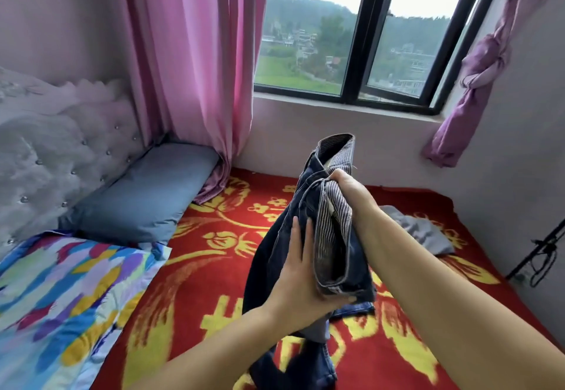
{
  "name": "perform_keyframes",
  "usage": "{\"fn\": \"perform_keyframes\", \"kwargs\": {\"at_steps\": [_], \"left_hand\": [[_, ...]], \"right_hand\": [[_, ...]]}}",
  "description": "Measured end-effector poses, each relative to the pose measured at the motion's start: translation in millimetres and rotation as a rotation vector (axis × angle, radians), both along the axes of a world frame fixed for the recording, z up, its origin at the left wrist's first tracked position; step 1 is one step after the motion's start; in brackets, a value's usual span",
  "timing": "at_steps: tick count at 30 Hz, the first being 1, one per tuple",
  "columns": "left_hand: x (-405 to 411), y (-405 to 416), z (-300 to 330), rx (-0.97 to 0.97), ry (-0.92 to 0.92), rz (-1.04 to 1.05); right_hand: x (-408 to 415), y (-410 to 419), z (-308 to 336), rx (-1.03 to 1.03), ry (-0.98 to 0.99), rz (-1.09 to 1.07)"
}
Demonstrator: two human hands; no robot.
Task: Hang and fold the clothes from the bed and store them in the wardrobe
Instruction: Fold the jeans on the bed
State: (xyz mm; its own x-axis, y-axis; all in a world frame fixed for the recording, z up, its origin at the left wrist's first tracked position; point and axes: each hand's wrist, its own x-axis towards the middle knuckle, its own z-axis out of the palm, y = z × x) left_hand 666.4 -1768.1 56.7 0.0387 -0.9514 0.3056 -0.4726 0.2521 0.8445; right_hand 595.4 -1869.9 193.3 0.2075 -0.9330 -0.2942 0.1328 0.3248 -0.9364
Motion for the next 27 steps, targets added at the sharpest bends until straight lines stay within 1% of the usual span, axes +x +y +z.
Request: {"fn": "perform_keyframes", "kwargs": {"at_steps": [2, 4, 6, 7, 9, 10, 11, 12, 14, 15, 16, 18, 20, 22, 23, 24, 25, 26, 27], "left_hand": [[-6, -4, -8, 0.149, 0.141, 0.011], [-13, -12, -14, 0.249, 0.218, 0.024], [-19, -19, -9, 0.262, 0.21, 0.028], [-23, -21, -6, 0.222, 0.14, 0.03], [-33, -23, -3, 0.099, -0.138, 0.016], [-38, -22, -5, 0.05, -0.246, 0.019], [-44, -21, -8, 0.022, -0.261, 0.027], [-48, -22, -9, 0.013, -0.154, 0.048], [-47, -31, -3, 0.022, 0.329, 0.097], [-40, -40, 1, 0.038, 0.522, 0.111], [-29, -49, 3, 0.085, 0.63, 0.108], [-4, -63, 6, 0.198, 0.723, 0.034], [18, -67, 4, 0.349, 0.814, -0.096], [39, -66, -6, 0.408, 0.854, -0.185], [48, -63, -8, 0.418, 0.882, -0.175], [58, -57, -10, 0.408, 0.912, -0.101], [73, -47, -10, 0.383, 0.893, 0.049], [93, -39, -12, 0.35, 0.842, 0.225], [117, -31, -12, 0.311, 0.746, 0.42]], "right_hand": [[4, -1, 0, 0.022, -0.116, -0.06], [8, -3, 5, 0.021, -0.166, -0.117], [11, -6, 10, -0.001, -0.156, -0.149], [12, -7, 13, -0.011, -0.156, -0.163], [11, -12, 16, 0.011, -0.209, -0.207], [10, -15, 18, 0.031, -0.249, -0.218], [10, -17, 19, 0.051, -0.291, -0.219], [10, -20, 21, 0.07, -0.331, -0.222], [6, -29, 21, 0.086, -0.343, -0.248], [2, -33, 23, 0.082, -0.314, -0.253], [-3, -37, 24, 0.076, -0.281, -0.258], [-15, -51, 29, 0.078, -0.229, -0.279], [-21, -61, 36, 0.03, -0.183, -0.377], [-12, -66, 39, -0.04, -0.071, -0.461], [-3, -68, 38, -0.072, -0.015, -0.469], [11, -67, 37, -0.091, 0.045, -0.446], [33, -67, 31, -0.104, 0.099, -0.384], [56, -62, 27, -0.114, 0.148, -0.29], [81, -55, 24, -0.123, 0.186, -0.193]]}}
